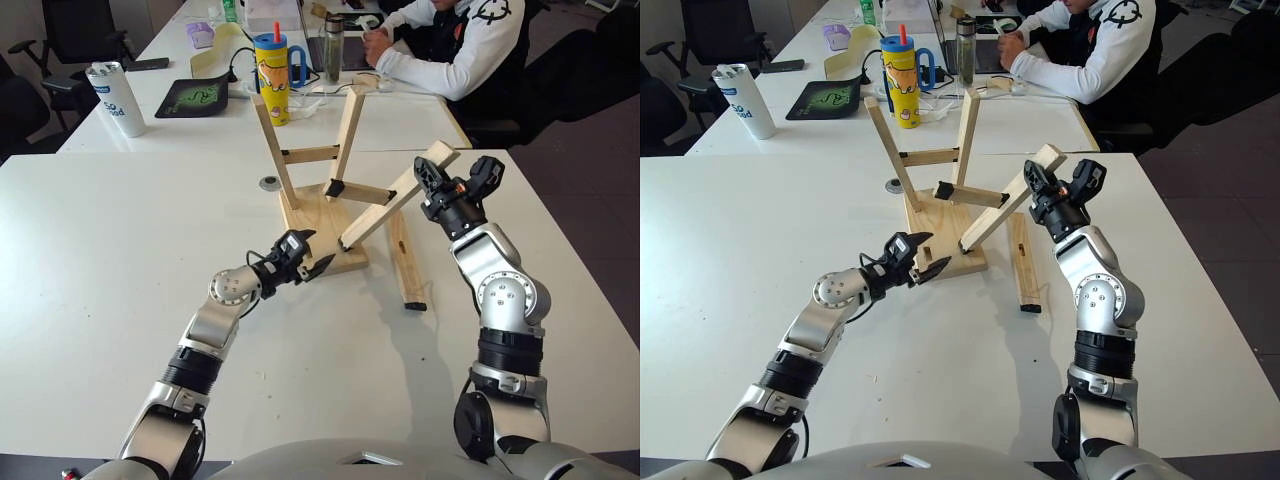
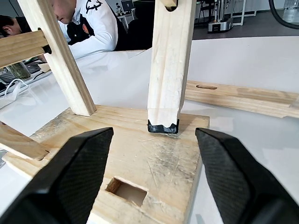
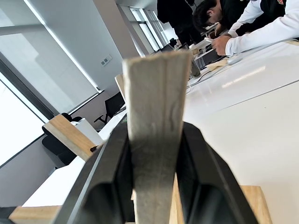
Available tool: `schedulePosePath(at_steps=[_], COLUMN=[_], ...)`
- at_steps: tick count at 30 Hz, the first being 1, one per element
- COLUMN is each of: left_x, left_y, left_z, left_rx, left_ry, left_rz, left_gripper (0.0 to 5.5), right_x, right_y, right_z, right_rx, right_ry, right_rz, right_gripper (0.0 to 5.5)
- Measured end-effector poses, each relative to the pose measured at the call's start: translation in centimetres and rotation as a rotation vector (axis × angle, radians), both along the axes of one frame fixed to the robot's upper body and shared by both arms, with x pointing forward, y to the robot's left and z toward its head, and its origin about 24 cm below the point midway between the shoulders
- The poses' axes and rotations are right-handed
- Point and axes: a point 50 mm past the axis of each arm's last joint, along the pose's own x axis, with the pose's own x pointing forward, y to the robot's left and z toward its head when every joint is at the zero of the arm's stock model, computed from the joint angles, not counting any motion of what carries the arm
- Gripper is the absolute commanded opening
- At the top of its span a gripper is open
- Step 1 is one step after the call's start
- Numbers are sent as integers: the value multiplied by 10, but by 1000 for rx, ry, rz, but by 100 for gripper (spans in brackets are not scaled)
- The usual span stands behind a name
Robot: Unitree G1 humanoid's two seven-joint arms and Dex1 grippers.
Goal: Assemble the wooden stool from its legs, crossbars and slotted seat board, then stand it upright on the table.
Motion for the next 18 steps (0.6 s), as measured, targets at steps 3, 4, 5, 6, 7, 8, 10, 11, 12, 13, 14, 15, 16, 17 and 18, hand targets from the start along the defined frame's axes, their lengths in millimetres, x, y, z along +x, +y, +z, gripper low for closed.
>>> schedulePosePath(at_steps=[3,4,5,6,7,8,10,11,12,13,14,15,16,17,18], left_x=[0,2,3,4,5,5,5,4,3,3,3,4,4,4,4], left_y=[7,10,13,16,19,23,28,30,32,35,36,38,38,39,41], left_z=[-1,1,2,3,4,5,4,3,2,1,1,3,3,4,4], left_rx=[-37,-53,-70,-76,-84,-93,-102,-105,-107,-116,-122,-132,-140,-143,-149], left_ry=[3,-2,-12,-18,-24,-31,-39,-38,-35,-33,-36,-42,-45,-47,-53], left_rz=[61,89,121,140,162,184,219,233,246,262,273,290,297,305,320], left_gripper=[327,327,327,327,327,327,327,327,327,327,327,327,327,327,327], right_x=[1,1,1,1,1,1,1,1,1,1,2,1,1,1,0], right_y=[-1,-2,-4,-4,-5,-5,-5,-5,-5,-5,-4,-1,2,5,8], right_z=[1,1,0,0,0,0,0,0,0,0,1,2,2,3,4], right_rx=[-13,-21,-33,-33,-34,-35,-36,-37,-41,-57,-78,-109,-140,-168,-215], right_ry=[-6,-9,-5,-5,-5,-6,-7,-7,-9,-15,-22,-41,-53,-64,-85], right_rz=[-13,-22,-31,-32,-32,-33,-34,-34,-36,-39,-38,-34,-28,-22,-24], right_gripper=[105,104,104,104,104,104,104,104,104,104,104,104,104,104,104])
